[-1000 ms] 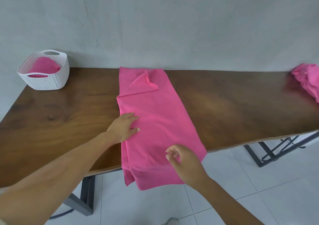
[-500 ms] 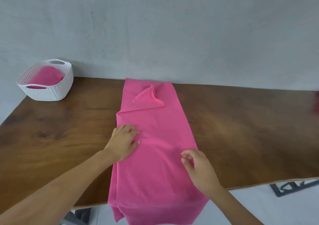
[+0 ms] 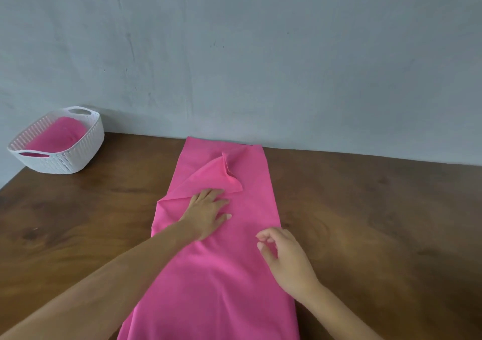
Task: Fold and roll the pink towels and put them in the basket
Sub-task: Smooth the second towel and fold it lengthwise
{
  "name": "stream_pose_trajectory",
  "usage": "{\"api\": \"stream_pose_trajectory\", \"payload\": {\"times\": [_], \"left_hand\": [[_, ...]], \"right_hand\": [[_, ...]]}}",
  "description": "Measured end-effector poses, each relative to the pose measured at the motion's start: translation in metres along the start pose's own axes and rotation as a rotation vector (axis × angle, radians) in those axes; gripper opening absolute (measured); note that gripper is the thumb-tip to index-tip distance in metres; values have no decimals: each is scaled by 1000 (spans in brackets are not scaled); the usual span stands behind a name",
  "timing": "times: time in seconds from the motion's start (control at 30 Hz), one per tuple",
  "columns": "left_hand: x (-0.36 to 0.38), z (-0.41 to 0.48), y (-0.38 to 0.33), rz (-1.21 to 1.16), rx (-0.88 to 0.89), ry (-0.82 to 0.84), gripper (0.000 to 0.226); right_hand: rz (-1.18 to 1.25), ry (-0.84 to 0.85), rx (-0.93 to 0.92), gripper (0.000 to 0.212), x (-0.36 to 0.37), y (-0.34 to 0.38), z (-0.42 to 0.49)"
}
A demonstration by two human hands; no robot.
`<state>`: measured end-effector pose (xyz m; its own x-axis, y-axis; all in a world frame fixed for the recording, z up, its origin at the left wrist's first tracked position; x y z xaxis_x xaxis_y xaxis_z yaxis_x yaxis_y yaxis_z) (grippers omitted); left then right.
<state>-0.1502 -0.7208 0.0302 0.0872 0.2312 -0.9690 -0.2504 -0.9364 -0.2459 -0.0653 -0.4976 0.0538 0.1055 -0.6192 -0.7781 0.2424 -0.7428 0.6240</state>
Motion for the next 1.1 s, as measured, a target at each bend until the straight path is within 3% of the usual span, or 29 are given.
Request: {"api": "stream_pose_trajectory", "payload": {"times": [0.17,0.33,0.5,0.53,0.9,1.1], "left_hand": [[3,20,-8,21,-29,-30,58],[0,16,-6,-121,-25,-191,71],[-15,0,1,-418,-53,-324,8],[-19,-2,2,-456,-79,-335,11],[-35,5,19,-743,-214,-212,35],[-39,13,35,-895,-263,-114,18]], "right_hand": [[7,31,-9,16,-15,-14,30],[2,39,-43,15,-30,-27,67],[12,23,-135,16,-43,-21,118],[-2,21,-151,18,-44,-18,128],[-522,262,-389,81,-1,18,199],[-767,271,-466,61,2,13,229]]}}
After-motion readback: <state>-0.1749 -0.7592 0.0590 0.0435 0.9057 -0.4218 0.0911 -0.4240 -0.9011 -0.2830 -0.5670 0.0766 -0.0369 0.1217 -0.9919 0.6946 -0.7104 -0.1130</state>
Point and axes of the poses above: each hand's wrist, its own z-axis towards the middle knuckle, its own x-axis out of the palm, y = z × x, the point moved 5 cm from there along z, towards the middle knuckle, and after that the axes turned 2 degrees about -y, right-handed, at the moved point
